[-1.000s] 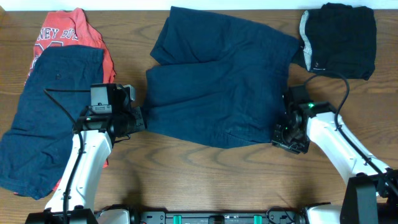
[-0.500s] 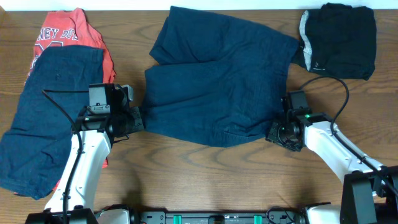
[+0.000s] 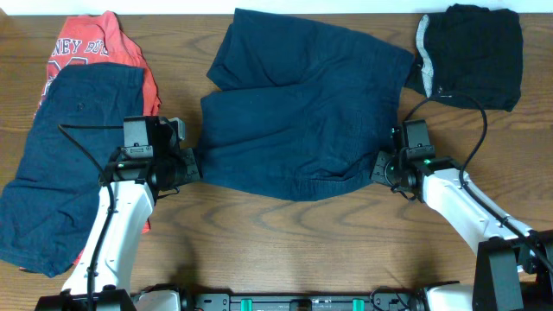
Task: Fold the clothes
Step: 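Lift the bottom edge with both grippers and fold it upward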
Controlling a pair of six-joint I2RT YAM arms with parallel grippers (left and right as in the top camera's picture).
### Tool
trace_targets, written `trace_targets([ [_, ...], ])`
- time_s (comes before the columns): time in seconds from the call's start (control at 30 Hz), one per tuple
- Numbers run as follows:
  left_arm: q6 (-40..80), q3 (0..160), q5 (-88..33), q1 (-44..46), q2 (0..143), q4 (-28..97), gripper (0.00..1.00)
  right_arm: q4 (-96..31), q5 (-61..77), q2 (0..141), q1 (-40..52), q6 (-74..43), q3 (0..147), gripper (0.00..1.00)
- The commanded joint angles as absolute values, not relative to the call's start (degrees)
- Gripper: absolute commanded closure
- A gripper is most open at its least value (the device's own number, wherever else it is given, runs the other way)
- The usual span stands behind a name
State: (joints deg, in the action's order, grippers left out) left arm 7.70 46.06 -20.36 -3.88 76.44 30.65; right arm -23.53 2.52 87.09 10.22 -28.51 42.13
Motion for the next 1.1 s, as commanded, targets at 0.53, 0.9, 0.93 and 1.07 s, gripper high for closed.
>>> trace_targets([
  [0.53, 7.8, 47.0, -19.4, -4.2, 76.3, 30.7, 0.94, -22.9, 3.2, 86.9, 13.1, -23.5, 41.9, 0.57],
  [0.9, 7.8, 47.0, -19.4, -4.2, 76.3, 30.7, 0.94, -21.8, -2.9, 87.7, 13.2, -22.1, 41.9, 0.96],
  [0.93, 7.8, 47.0, -19.4, -4.2, 76.3, 30.7, 0.94, -21.8, -2.3, 87.7, 13.2, -22.3, 41.9, 0.99],
  [1.07, 7.8, 47.1, -19.4, -4.2, 76.1, 30.5, 0.94, -22.7, 2.7, 86.3, 13.0, -23.6, 42.1, 0.99],
])
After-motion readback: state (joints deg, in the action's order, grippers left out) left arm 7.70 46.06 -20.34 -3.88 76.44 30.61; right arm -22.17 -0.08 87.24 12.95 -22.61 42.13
